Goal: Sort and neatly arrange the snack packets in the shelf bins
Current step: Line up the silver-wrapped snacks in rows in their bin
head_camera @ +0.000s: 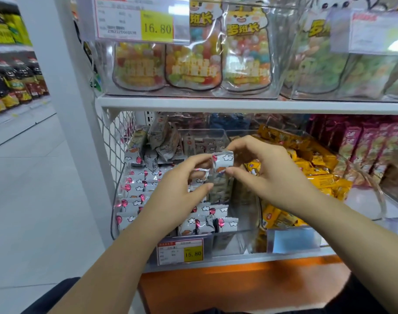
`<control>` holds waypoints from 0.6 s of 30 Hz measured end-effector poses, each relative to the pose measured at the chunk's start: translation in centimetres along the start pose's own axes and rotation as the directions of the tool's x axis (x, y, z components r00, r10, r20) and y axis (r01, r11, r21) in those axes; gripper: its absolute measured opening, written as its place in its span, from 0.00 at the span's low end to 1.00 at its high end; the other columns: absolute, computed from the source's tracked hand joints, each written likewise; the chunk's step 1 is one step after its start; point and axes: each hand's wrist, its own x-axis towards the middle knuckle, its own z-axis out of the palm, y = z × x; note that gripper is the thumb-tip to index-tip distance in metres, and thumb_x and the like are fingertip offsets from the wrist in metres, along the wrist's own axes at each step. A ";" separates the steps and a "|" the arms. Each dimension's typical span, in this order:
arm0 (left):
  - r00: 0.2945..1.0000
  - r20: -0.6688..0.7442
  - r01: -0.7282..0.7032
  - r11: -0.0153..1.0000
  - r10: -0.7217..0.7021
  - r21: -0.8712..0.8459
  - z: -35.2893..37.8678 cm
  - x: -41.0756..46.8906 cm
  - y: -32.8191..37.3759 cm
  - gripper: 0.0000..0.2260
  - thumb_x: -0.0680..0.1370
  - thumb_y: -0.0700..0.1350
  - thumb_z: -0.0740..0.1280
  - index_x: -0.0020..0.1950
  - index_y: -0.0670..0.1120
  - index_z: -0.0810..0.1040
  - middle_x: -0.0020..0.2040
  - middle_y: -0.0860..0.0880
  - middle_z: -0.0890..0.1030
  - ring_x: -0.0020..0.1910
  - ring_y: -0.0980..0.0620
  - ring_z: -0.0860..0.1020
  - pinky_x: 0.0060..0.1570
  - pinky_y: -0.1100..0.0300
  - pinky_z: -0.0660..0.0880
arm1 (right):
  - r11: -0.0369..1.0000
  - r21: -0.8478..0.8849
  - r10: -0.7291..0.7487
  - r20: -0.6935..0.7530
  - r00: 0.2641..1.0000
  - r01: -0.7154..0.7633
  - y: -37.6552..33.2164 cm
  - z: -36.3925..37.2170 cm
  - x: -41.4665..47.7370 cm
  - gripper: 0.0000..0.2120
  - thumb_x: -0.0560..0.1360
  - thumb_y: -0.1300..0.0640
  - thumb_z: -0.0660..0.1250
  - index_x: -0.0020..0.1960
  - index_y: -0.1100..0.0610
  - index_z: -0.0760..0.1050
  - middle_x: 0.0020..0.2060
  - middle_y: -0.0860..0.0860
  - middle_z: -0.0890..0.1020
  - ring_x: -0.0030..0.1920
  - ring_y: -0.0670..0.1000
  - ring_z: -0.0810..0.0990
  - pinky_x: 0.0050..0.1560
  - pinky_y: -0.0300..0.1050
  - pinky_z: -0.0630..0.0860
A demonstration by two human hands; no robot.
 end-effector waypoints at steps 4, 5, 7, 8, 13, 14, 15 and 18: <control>0.999 0.033 -0.035 0.932 0.025 0.360 -0.6 0.0 -1.6 0.18 0.79 0.46 0.64 0.68 0.56 0.70 0.61 0.61 0.72 0.59 0.63 0.70 0.58 0.69 0.67 | 0.976 -0.180 0.131 0.059 0.990 -0.119 0.5 1.6 -0.5 0.13 0.73 0.57 0.70 0.54 0.49 0.70 0.42 0.39 0.75 0.42 0.39 0.77 0.45 0.34 0.75; 0.998 0.063 -0.053 0.910 0.030 0.410 -0.5 0.0 -1.9 0.16 0.79 0.47 0.63 0.66 0.55 0.72 0.61 0.60 0.74 0.59 0.60 0.72 0.60 0.64 0.68 | 0.966 -0.218 0.168 0.110 0.980 -0.141 0.5 2.2 -0.5 0.15 0.74 0.56 0.69 0.58 0.50 0.69 0.45 0.43 0.78 0.43 0.42 0.78 0.45 0.41 0.76; 0.994 0.106 -0.085 0.870 0.037 0.486 -0.4 -0.2 -2.3 0.13 0.80 0.48 0.62 0.63 0.55 0.75 0.59 0.58 0.76 0.57 0.58 0.74 0.61 0.54 0.69 | 0.953 -0.270 0.195 0.197 0.961 -0.138 0.3 3.4 -0.7 0.20 0.76 0.57 0.66 0.65 0.49 0.64 0.52 0.49 0.79 0.47 0.49 0.78 0.47 0.45 0.76; 0.992 0.117 -0.098 0.848 0.043 0.521 -0.3 -0.3 -2.4 0.12 0.80 0.48 0.61 0.63 0.55 0.76 0.59 0.58 0.77 0.57 0.57 0.74 0.62 0.52 0.69 | 0.950 -0.286 0.190 0.219 0.957 -0.123 0.2 3.9 -0.6 0.21 0.76 0.57 0.64 0.67 0.48 0.63 0.56 0.51 0.77 0.50 0.51 0.77 0.49 0.47 0.76; 0.990 0.133 -0.121 0.791 0.050 0.600 -0.6 -0.4 -2.7 0.13 0.81 0.49 0.58 0.63 0.57 0.75 0.61 0.61 0.76 0.61 0.58 0.71 0.67 0.49 0.63 | 0.913 -0.399 0.210 0.275 0.938 -0.087 0.3 4.6 -0.2 0.12 0.78 0.56 0.61 0.60 0.54 0.66 0.52 0.54 0.78 0.51 0.55 0.76 0.54 0.47 0.71; 0.989 0.143 -0.120 0.788 0.041 0.604 -0.6 -0.4 -2.7 0.13 0.81 0.49 0.57 0.63 0.58 0.75 0.62 0.61 0.75 0.62 0.58 0.70 0.68 0.50 0.61 | 0.884 -0.465 0.219 0.307 0.926 -0.054 0.4 4.8 -0.1 0.10 0.78 0.55 0.60 0.58 0.55 0.67 0.49 0.53 0.79 0.50 0.55 0.77 0.60 0.48 0.68; 0.987 0.158 -0.119 0.782 0.027 0.612 -0.5 -0.5 -2.6 0.13 0.81 0.50 0.56 0.62 0.58 0.75 0.63 0.61 0.74 0.64 0.59 0.69 0.70 0.51 0.59 | 0.844 -0.536 0.225 0.339 0.914 -0.009 0.5 5.0 -0.1 0.08 0.78 0.55 0.59 0.57 0.54 0.67 0.45 0.51 0.80 0.50 0.54 0.78 0.67 0.48 0.62; 0.982 0.189 -0.109 0.771 -0.014 0.628 -0.4 -0.5 -2.6 0.14 0.82 0.50 0.54 0.63 0.59 0.75 0.65 0.62 0.72 0.66 0.59 0.66 0.70 0.52 0.53 | 0.771 -0.634 0.264 0.387 0.883 0.047 0.6 5.2 0.3 0.07 0.78 0.57 0.58 0.55 0.50 0.70 0.37 0.46 0.79 0.48 0.51 0.79 0.73 0.52 0.47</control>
